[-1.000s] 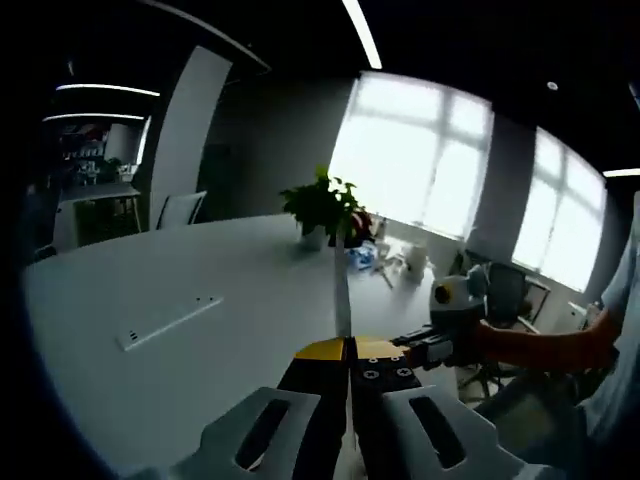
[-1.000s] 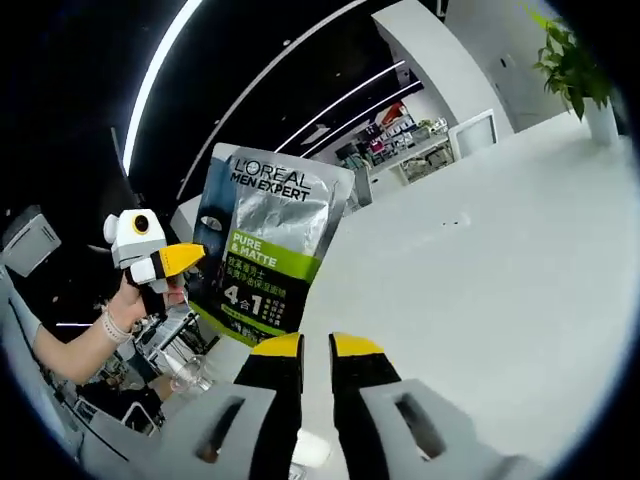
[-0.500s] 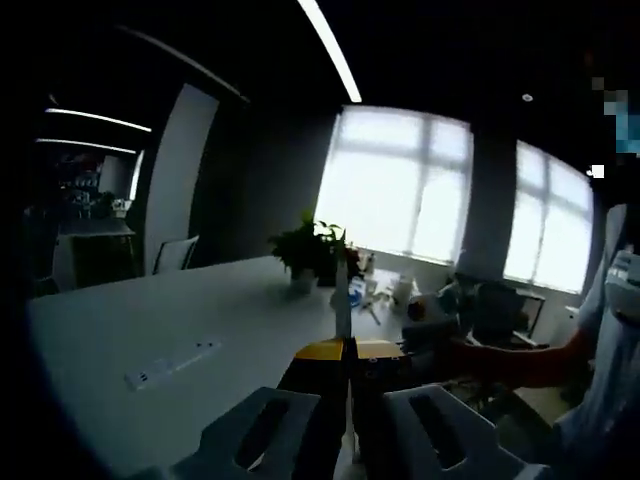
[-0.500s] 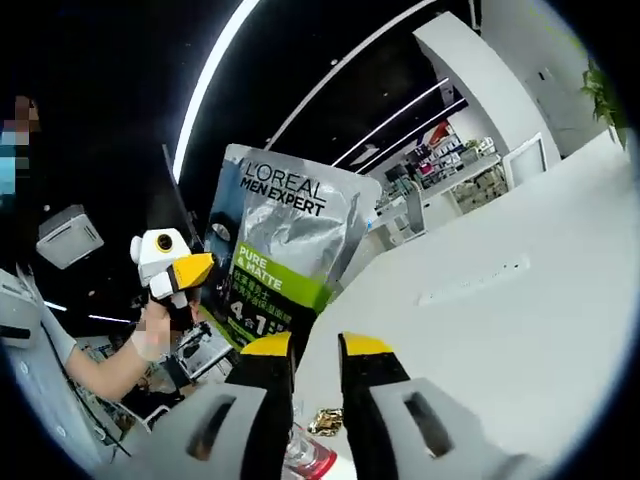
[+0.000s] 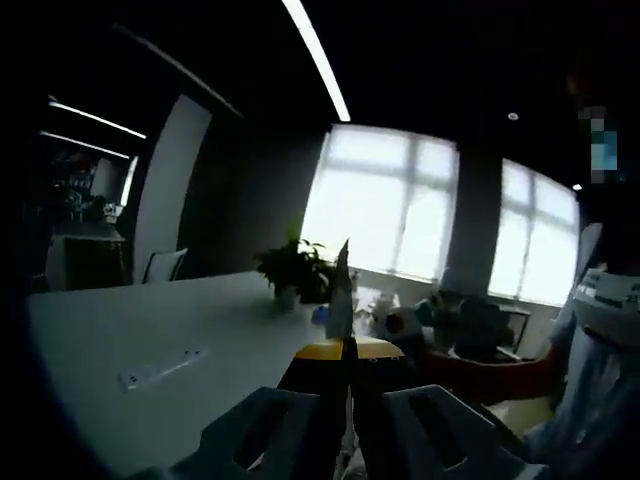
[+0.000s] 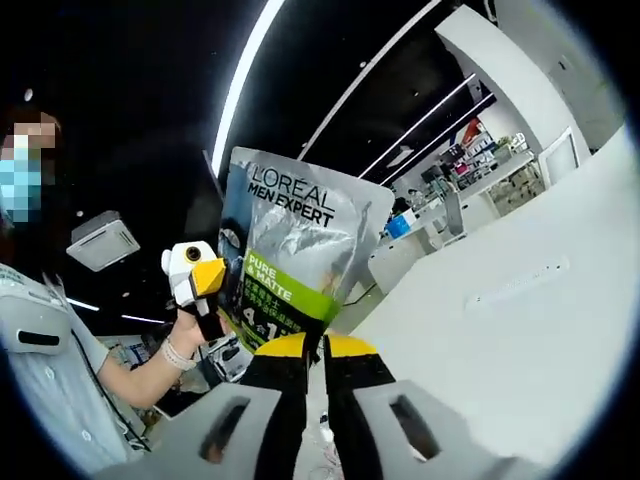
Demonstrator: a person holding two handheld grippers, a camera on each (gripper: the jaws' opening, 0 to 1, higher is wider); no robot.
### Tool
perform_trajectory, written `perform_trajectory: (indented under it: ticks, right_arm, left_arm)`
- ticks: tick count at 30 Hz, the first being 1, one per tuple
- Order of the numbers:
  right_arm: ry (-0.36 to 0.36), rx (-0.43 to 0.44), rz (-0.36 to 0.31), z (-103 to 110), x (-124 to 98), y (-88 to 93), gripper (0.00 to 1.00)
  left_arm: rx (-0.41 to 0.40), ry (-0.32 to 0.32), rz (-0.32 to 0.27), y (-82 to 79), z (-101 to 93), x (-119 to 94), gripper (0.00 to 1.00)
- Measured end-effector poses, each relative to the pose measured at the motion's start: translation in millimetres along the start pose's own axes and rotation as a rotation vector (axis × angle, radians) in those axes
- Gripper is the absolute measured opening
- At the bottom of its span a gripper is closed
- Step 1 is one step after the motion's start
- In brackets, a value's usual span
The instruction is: Arrange the skincare products in the storage area until every visible bottle or jar stands upright without overlapping.
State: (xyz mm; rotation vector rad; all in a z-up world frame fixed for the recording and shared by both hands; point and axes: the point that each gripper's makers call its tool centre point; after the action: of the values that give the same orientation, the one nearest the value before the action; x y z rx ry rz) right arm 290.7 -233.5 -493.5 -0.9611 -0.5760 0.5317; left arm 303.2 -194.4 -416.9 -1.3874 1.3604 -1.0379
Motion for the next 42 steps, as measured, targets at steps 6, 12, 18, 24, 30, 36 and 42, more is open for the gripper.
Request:
perform_trajectory:
  ticks: [6,12,18,24,30,36,42]
  right_arm:
    - [-0.033,0.007,0.012,14.1,1.1,7.8,0.02]
    - [-0.077,-0.018,0.031,28.9,0.3,9.6,0.01]
    - [-0.189,0.021,0.031,48.1,0.8,10.8,0.01]
    - [-0.266,0.082,0.028,59.9,-0.3,15.9,0.01]
    - [-0.310,0.140,0.035,69.7,1.2,30.0,0.01]
    - [-0.365,0.192,0.081,85.0,4.2,47.4,0.01]
    - [-0.380,0.213,0.110,94.0,8.5,59.7,0.00]
  left_arm:
    - [-0.012,-0.031,-0.001,5.3,5.8,-15.7,0.00]
    - [-0.026,-0.004,0.021,17.1,5.3,-40.9,0.00]
    - [-0.042,-0.015,0.054,35.3,11.7,-64.9,0.00]
    - [-0.159,0.051,0.012,51.9,5.7,-82.6,0.00]
    - [-0.183,0.043,-0.001,72.5,1.6,-87.6,0.00]
    - [-0.205,0.054,0.003,88.2,-7.4,-92.9,0.03]
    - [-0.267,0.040,0.026,98.1,-2.6,-100.5,0.04]
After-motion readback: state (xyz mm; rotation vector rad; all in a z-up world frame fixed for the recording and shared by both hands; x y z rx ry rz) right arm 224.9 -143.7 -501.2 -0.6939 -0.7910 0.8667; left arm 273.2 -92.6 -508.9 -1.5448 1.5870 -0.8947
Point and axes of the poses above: the point that each gripper's makers call its tool centre point, and the gripper's own axes: x roughly forward along the fingers, z roughly to its left, y roughly out of its underside, and after that the axes turned 12 degrees about -y, right-handed
